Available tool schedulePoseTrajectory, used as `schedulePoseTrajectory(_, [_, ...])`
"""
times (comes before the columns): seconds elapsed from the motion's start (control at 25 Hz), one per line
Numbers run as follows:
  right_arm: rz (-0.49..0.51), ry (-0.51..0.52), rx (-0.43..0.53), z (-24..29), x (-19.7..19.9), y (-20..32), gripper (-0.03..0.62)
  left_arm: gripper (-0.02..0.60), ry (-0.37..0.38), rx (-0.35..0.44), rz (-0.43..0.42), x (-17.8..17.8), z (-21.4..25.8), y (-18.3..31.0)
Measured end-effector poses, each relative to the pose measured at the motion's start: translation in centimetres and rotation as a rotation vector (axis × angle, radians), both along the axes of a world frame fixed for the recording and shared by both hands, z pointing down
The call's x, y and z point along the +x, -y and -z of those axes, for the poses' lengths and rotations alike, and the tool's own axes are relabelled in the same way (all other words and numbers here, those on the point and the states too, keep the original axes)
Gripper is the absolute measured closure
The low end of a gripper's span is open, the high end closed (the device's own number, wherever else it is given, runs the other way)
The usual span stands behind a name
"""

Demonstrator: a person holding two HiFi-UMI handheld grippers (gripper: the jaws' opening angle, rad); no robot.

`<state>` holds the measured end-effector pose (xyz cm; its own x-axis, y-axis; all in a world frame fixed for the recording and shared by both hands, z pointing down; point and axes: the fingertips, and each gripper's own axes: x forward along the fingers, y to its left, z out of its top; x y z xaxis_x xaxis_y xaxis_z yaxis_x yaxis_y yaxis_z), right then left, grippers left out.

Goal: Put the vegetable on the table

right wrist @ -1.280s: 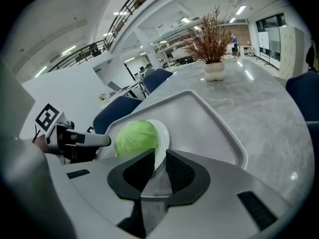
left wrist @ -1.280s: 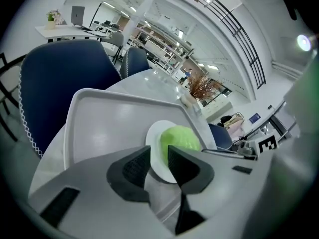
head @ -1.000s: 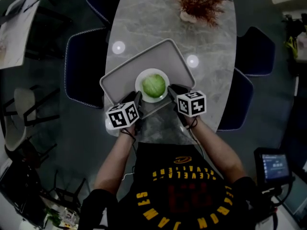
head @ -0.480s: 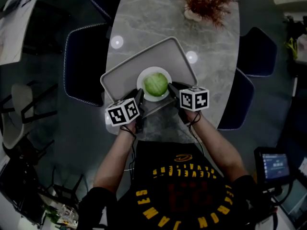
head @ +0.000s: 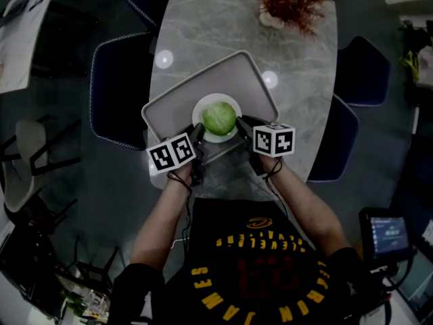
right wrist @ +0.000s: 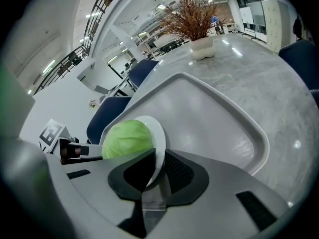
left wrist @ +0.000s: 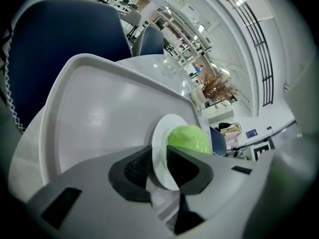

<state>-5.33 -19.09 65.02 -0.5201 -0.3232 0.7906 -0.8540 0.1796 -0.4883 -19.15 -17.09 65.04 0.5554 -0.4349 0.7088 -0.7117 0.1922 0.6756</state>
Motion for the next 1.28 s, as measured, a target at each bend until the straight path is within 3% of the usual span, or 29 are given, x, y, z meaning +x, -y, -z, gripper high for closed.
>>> schedulePoseTrajectory(0.12, [-0.01, 0.006, 0.0, -0.1, 0.1, 0.0, 0.53, 0.534, 0.011, -0.026, -0.008, -0.2, -0.4, 0.0])
schedulePoseTrajectory(0.52, [-0.054, 0.046, -0.02, -0.1, 0.2, -0.8, 0.542, 0.537, -0.035, -0.04, 0.005, -0.3, -0.3, -0.9])
schedulePoseTrajectory(0.96, [-0.126, 0.092, -0.007, 2.7, 1.4, -3.1, 0.542, 0.537, -0.068, -0.004, -0.015, 0.7, 2.5, -2.5])
schedulePoseTrajectory(1.28, [-0.169, 0.118, -0.001, 3.1, 3.2, -5.1, 0.542, 0.537, -0.057, 0.004, -0.05, 2.5, 3.3, -4.0])
